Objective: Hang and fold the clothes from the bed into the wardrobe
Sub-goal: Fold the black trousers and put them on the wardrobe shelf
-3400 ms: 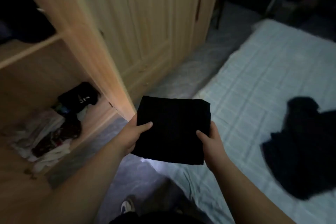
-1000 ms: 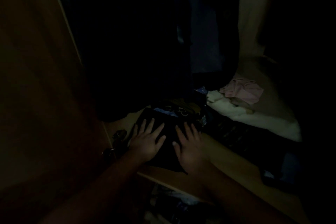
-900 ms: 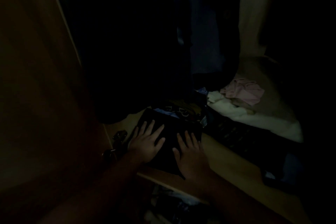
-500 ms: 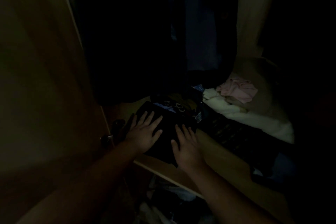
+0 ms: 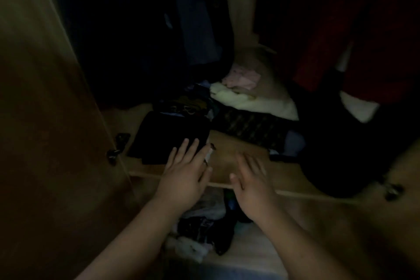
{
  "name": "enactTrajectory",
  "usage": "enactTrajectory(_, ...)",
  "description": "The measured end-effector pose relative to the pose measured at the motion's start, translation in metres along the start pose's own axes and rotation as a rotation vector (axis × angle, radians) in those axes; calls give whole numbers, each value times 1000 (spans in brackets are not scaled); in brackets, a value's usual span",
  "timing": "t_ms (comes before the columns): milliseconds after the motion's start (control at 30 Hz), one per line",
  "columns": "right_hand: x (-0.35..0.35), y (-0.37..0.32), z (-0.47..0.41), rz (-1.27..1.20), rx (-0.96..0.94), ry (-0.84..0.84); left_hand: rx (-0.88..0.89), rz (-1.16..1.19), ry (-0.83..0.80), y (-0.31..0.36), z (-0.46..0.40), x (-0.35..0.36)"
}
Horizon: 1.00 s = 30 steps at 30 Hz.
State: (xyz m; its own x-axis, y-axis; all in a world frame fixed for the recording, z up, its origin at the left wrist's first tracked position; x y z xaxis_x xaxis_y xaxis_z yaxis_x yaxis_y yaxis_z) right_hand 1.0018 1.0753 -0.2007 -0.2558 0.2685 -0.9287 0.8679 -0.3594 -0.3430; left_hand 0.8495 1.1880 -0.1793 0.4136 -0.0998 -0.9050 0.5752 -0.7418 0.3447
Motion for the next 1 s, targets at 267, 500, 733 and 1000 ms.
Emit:
enactTrajectory(267,-19,3,215,204,330,78,259,27,-265,72,138,28)
enactTrajectory(500,-39,9,404,250,724,140,552,25,-418,186,242,50)
enactTrajectory(733,-68,6,614,270,1075,254,878,116,-502,328,374,48)
enactTrajectory(1000,-100,-19,893,292,1370,281,1098,193,-636,474,601,63)
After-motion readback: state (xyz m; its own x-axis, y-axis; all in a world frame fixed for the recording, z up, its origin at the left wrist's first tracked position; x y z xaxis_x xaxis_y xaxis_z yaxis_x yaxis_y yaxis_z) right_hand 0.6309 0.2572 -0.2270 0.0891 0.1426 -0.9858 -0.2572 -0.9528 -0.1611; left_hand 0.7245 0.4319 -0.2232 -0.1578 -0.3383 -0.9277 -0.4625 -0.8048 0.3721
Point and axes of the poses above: each hand's wrist, its own z-axis away from the middle knuckle, its own x-axis out of the palm, y = z × x, the point moved 4 cm from there along -z, towards the middle knuckle, and after that the axes turned 6 degrees about z, right-handed, at the moved point
